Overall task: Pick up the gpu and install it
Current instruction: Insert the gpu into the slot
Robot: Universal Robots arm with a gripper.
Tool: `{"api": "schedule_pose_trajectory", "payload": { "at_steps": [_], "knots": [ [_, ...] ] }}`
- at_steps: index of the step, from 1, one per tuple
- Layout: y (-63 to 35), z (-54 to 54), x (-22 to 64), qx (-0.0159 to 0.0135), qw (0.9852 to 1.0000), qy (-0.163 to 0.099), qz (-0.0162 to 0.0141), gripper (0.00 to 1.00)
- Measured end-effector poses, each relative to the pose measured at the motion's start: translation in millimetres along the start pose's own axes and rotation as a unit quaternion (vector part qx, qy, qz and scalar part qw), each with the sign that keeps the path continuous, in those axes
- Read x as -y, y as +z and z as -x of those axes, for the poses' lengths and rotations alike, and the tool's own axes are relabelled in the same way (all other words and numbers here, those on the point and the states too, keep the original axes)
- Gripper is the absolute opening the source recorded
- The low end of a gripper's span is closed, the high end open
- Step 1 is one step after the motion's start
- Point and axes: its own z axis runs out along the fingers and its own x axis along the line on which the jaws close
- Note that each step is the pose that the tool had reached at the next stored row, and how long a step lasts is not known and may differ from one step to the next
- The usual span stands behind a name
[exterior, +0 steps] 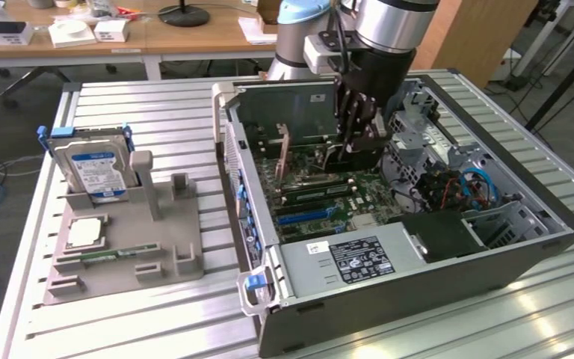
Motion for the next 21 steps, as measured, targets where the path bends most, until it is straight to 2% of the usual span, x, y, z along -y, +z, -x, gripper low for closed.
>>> {"api": "schedule_pose_trajectory", "payload": {
  "at_steps": [14, 21],
  "knots": [
    [11.8, -0.4, 0.2, 0.0000, 1.0000, 0.000, 0.0000, 0.26],
    [12.5, -1.4, 0.2, 0.0000, 1.0000, -0.001, 0.0000, 0.26]
  ]
}}
